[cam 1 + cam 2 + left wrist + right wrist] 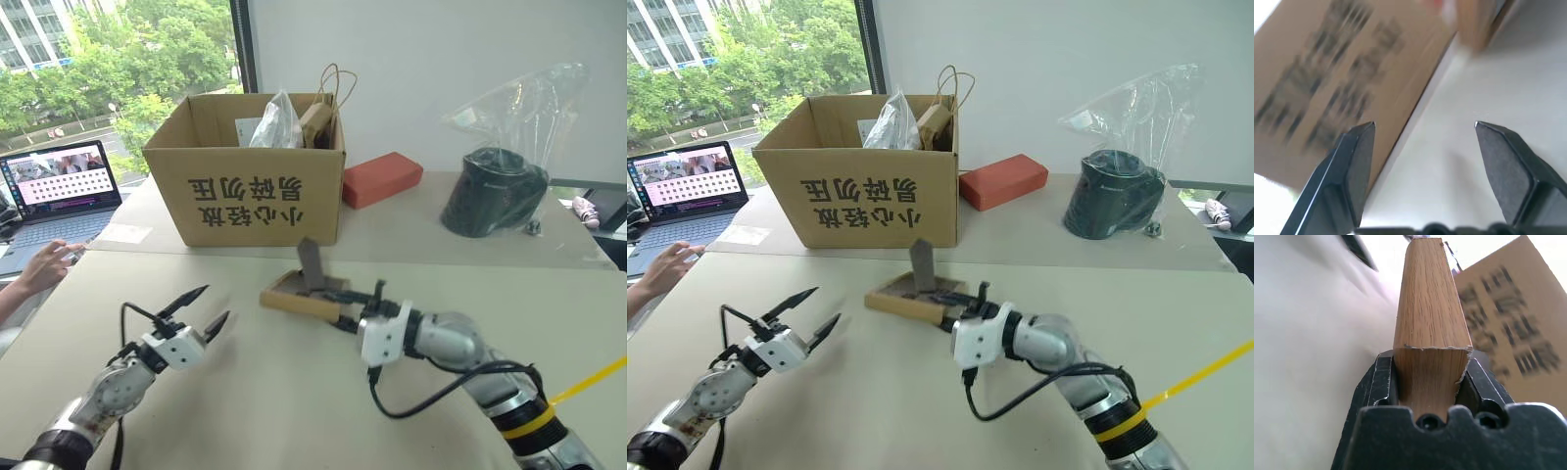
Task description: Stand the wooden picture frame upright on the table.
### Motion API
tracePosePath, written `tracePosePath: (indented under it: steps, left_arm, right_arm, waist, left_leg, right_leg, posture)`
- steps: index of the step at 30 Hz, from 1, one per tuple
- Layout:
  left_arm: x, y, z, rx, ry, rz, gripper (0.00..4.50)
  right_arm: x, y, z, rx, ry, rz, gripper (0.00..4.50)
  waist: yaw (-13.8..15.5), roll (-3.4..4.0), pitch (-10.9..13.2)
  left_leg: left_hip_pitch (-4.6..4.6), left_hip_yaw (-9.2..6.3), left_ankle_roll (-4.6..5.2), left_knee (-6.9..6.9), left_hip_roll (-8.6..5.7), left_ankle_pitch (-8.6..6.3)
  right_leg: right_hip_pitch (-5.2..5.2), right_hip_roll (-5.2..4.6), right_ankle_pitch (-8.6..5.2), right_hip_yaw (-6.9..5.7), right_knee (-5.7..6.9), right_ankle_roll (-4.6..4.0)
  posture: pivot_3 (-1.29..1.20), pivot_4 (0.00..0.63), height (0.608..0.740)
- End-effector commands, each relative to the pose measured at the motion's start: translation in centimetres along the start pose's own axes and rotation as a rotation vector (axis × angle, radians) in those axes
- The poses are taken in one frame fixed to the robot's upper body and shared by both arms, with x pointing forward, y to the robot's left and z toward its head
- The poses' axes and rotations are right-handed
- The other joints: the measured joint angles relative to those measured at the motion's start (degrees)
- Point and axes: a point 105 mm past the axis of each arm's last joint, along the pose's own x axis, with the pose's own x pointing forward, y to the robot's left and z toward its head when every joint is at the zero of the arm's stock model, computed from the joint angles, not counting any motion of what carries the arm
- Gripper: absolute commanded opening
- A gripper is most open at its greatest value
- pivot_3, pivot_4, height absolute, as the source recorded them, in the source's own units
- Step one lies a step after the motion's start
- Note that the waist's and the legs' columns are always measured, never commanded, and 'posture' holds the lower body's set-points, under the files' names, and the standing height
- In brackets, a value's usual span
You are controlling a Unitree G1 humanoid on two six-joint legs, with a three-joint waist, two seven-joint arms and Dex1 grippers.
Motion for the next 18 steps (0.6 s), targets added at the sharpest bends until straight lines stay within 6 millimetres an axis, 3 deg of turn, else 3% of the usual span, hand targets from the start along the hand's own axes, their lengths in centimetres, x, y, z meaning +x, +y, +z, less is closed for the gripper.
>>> tracePosePath:
  steps: [1,5,7,10,15,18]
  left_arm:
    - [-1.2,-2.4,0.8,-0.053,0.031,-0.046,3.5]
    - [-1.2,-3.8,1.4,-0.097,0.059,-0.047,3.5]
    - [-0.9,-3.9,1.6,-0.115,0.065,-0.032,3.5]
    - [-0.4,-4.2,2.2,-0.135,0.056,-0.029,3.5]
    - [0.0,-4.2,3.4,-0.175,0.028,-0.036,3.5]
    - [0.3,-4.1,4.5,-0.289,0.0,-0.048,3.5]
  right_arm:
    - [-1.9,-5.0,3.1,0.451,-0.085,0.008,1.23]
    - [-3.7,-6.7,3.4,0.824,-0.052,0.147,1.23]
    - [-4.1,-7.0,2.6,0.955,0.003,0.178,1.23]
    - [-3.9,-7.1,1.3,0.995,0.041,0.163,1.23]
    - [-3.5,-5.6,-0.8,1.017,0.114,0.181,1.23]
    - [-3.6,-4.7,-1.9,1.023,0.151,0.183,1.23]
  waist:
    - [0.3,0.05,0.1]
    - [1.4,0.07,0.2]
    - [1.8,0.06,0.1]
    - [2.1,0.06,0.2]
    - [2.0,0.07,0.2]
    - [1.8,0.07,0.2]
  left_leg:
    - [0.0,-0.01,0.0,0.02,-0.01,0.0]
    - [0.0,-0.1,0.04,-0.01,0.01,-0.02]
    - [-0.06,-0.07,0.06,-0.01,0.0,-0.04]
    - [-0.1,-0.06,0.11,0.03,-0.02,-0.07]
    - [-0.26,-0.04,0.12,0.02,-0.01,-0.07]
    - [-0.33,-0.04,0.12,0.03,-0.02,-0.07]
  right_leg:
    - [0.0,0.0,0.06,-0.01,0.0,-0.09]
    - [0.02,0.02,0.06,-0.12,-0.04,-0.18]
    - [0.01,0.0,0.06,-0.11,-0.09,-0.18]
    - [-0.01,0.0,0.06,-0.12,-0.13,-0.18]
    - [-0.16,0.0,0.04,-0.12,-0.15,-0.15]
    - [-0.24,0.0,0.05,-0.11,-0.16,-0.15]
  posture:
    - [0.0,0.15,0.74]
    - [0.0,0.15,0.74]
    - [0.0,0.15,0.74]
    - [0.0,0.15,0.74]
    - [0.0,0.15,0.74]
    - [0.0,0.15,0.74]
